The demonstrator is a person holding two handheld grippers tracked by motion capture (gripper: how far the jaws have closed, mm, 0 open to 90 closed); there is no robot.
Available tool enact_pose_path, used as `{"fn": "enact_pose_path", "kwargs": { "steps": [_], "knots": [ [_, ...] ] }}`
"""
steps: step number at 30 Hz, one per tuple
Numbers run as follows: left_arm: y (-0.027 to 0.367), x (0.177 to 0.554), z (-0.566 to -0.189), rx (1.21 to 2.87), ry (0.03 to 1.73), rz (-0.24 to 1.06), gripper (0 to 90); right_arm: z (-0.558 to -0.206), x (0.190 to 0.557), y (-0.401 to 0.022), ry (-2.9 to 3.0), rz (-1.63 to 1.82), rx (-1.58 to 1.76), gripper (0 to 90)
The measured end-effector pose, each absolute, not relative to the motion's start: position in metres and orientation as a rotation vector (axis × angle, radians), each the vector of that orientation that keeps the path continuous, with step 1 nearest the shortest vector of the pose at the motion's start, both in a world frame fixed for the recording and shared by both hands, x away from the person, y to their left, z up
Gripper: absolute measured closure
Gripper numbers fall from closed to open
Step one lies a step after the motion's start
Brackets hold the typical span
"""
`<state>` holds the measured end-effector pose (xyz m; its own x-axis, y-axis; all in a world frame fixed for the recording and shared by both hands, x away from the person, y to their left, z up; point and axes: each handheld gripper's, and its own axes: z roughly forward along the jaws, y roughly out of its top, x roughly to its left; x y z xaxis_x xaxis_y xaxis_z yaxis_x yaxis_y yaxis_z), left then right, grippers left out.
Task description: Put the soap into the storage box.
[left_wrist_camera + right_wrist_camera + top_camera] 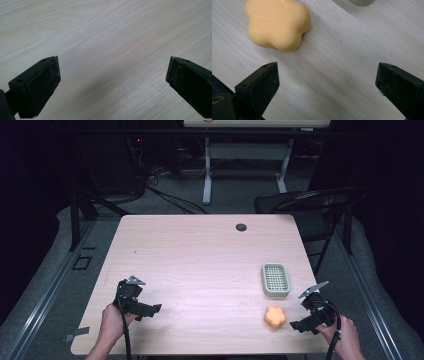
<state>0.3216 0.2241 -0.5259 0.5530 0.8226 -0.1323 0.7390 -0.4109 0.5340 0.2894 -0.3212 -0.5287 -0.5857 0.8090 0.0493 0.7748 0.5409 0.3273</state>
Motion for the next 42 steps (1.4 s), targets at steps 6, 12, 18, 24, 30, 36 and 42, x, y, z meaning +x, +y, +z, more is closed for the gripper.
{"fn": "enact_pose_path", "kwargs": {
  "steps": [6,12,18,24,30,36,42],
  "knots": [
    [0.223,0.321,-0.526,2.245,1.222,0.170,0.0,-0.526,0.288,-0.319,2.653,0.508,1.357,4.2],
    [0.223,0.321,-0.527,2.243,1.212,0.168,0.0,-0.524,0.288,-0.315,2.648,0.543,1.345,0.0],
    [0.222,0.321,-0.526,2.243,1.196,0.156,0.0,-0.523,0.289,-0.307,2.652,0.570,1.319,0.0],
    [0.223,0.322,-0.526,2.244,1.197,0.158,0.0,-0.525,0.292,-0.295,2.698,0.573,1.264,0.0],
    [0.222,0.320,-0.525,2.239,1.195,0.161,0.0,-0.529,0.297,-0.269,2.751,0.545,1.179,0.0],
    [0.221,0.320,-0.525,2.243,1.190,0.165,0.0,-0.536,0.304,-0.256,2.781,0.466,1.129,0.0],
    [0.221,0.319,-0.524,2.247,1.185,0.163,0.0,-0.540,0.307,-0.252,2.784,0.451,1.124,10.3]
  ]
}}
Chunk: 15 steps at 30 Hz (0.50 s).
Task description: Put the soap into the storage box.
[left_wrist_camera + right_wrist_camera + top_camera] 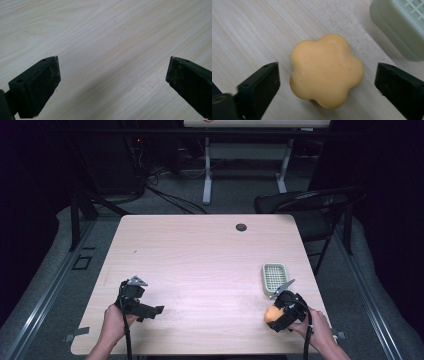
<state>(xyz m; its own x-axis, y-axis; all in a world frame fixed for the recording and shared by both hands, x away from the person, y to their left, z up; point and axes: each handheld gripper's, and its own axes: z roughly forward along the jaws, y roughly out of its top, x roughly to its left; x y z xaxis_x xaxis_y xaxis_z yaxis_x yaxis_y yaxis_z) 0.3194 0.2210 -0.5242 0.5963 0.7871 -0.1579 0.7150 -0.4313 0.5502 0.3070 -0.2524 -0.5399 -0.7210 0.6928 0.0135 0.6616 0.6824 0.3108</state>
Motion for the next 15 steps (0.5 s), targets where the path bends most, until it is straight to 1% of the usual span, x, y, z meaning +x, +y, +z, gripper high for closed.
{"fn": "enact_pose_path", "kwargs": {
  "steps": [1,2,3,4,5,10,15],
  "knots": [
    [0.2210,0.3196,-0.5241,2.256,1.179,0.170,0.0,-0.5401,0.3070,-0.2519,2.788,0.466,1.130,14.4],
    [0.2210,0.3196,-0.5241,2.256,1.179,0.170,0.0,-0.5401,0.3070,-0.2519,2.788,0.466,1.130,14.4],
    [0.2211,0.3199,-0.5242,2.256,1.178,0.166,0.0,-0.5409,0.3072,-0.2515,2.781,0.464,1.139,17.2],
    [0.2211,0.3202,-0.5243,2.259,1.179,0.160,0.0,-0.5409,0.3072,-0.2515,2.781,0.464,1.139,17.2],
    [0.2208,0.3201,-0.5245,2.260,1.180,0.160,0.0,-0.5438,0.3065,-0.2502,2.770,0.485,1.159,20.8],
    [0.2208,0.3198,-0.5242,2.263,1.179,0.166,0.0,-0.5446,0.3066,-0.2483,2.774,0.443,1.146,25.1],
    [0.2208,0.3196,-0.5242,2.265,1.179,0.167,0.0,-0.5452,0.3064,-0.2477,2.768,0.426,1.142,25.4]
  ]
}}
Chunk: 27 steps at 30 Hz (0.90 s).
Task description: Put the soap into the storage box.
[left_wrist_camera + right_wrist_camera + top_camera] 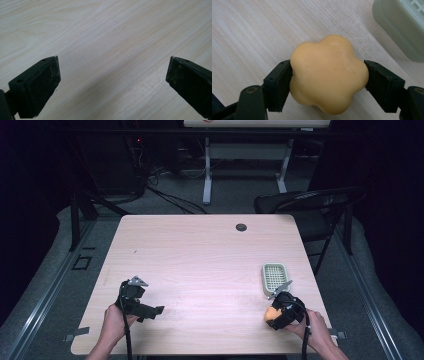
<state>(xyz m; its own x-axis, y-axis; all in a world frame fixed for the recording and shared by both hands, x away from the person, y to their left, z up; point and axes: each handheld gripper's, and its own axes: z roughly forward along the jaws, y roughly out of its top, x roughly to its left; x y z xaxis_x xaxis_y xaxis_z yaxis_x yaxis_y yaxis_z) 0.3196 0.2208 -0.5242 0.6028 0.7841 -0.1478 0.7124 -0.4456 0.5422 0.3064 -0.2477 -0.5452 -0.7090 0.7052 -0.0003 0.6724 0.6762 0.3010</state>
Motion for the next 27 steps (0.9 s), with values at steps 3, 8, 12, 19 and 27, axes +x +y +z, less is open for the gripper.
{"fn": "enact_pose_path", "kwargs": {
  "steps": [3,8,12,19,27],
  "knots": [
    [0.2208,0.3194,-0.5241,2.263,1.180,0.165,0.0,-0.5458,0.3062,-0.2473,2.766,0.423,1.139,25.4],
    [0.2207,0.3195,-0.5246,2.262,1.180,0.169,0.0,-0.5466,0.3062,-0.2471,2.767,0.425,1.139,25.7],
    [0.2206,0.3193,-0.5242,2.265,1.176,0.173,0.0,-0.5463,0.3062,-0.2472,2.770,0.420,1.132,25.7],
    [0.2207,0.3195,-0.5244,2.264,1.178,0.174,0.0,-0.5471,0.3054,-0.2460,2.755,0.436,1.150,26.2],
    [0.2207,0.3194,-0.5243,2.266,1.177,0.179,0.0,-0.5429,0.3047,-0.2468,2.748,0.445,1.135,26.4]
  ]
}}
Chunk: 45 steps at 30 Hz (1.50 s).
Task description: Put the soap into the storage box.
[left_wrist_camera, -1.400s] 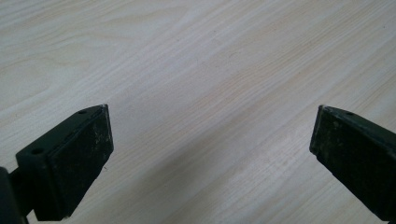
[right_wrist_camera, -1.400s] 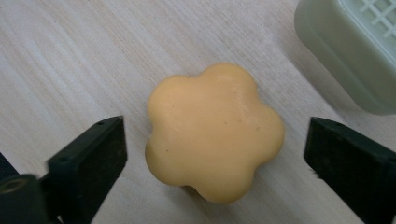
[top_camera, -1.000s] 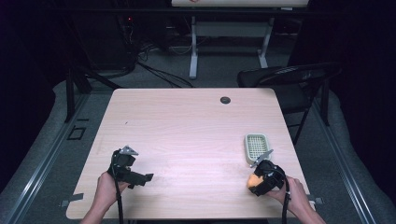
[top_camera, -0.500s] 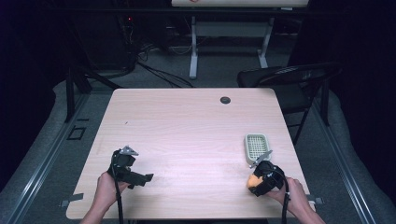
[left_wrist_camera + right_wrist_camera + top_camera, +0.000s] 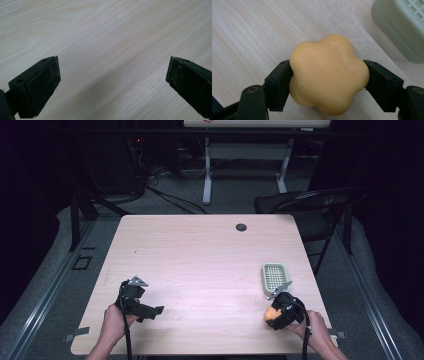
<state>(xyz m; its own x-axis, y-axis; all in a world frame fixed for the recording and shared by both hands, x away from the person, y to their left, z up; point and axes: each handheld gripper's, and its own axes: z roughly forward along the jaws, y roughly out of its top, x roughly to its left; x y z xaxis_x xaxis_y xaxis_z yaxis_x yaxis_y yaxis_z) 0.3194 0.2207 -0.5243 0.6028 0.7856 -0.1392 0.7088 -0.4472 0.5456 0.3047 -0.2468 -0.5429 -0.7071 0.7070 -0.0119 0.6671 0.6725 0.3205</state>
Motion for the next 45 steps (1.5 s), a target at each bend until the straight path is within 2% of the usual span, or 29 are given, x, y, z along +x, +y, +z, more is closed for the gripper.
{"fn": "enact_pose_path", "kwargs": {
  "steps": [45],
  "knots": [
    [0.221,0.319,-0.524,2.273,1.162,0.184,0.0,-0.513,0.308,-0.269,2.674,0.493,1.187,26.4]
  ]
}}
